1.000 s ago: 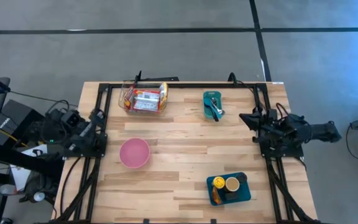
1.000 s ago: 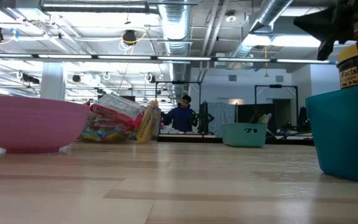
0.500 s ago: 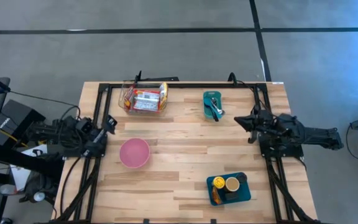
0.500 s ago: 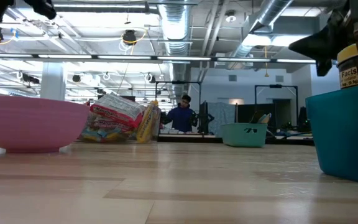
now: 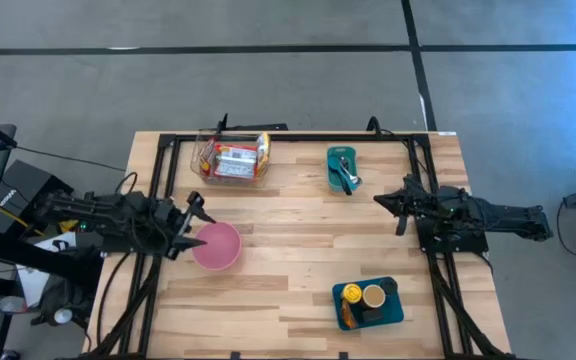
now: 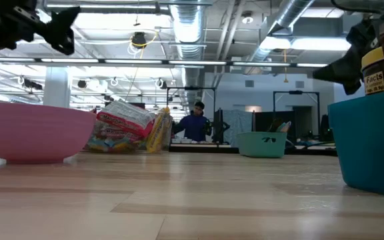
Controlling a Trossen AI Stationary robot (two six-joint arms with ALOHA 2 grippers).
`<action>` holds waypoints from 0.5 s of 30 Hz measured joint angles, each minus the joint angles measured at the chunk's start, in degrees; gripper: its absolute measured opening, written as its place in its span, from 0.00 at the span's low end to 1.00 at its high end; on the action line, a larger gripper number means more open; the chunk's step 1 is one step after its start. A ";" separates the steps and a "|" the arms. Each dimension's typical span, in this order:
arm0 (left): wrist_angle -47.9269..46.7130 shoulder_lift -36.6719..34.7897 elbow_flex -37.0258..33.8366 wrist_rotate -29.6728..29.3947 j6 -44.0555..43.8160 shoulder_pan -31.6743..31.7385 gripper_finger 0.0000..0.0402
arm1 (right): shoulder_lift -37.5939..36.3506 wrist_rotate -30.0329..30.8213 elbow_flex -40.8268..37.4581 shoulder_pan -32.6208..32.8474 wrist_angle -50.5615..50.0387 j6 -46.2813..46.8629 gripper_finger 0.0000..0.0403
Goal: Pick & Place Food Item
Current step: Return to Home Position
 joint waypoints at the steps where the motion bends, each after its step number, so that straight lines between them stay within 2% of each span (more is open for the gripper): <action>1: 0.07 0.87 0.02 -1.05 0.19 0.02 0.67 | 0.00 0.09 0.00 0.00 -0.70 -0.03 0.00; 5: 0.10 4.08 0.02 -4.19 0.28 0.00 0.67 | 0.02 0.22 0.00 0.00 -3.92 -1.48 0.00; 9: 0.17 6.86 0.02 -4.38 0.24 0.00 0.67 | 0.02 0.23 0.00 0.02 -7.54 -1.49 0.00; 15: 0.89 9.75 0.02 -4.36 0.14 0.00 0.67 | 0.02 0.22 0.00 0.02 -7.51 -1.46 0.00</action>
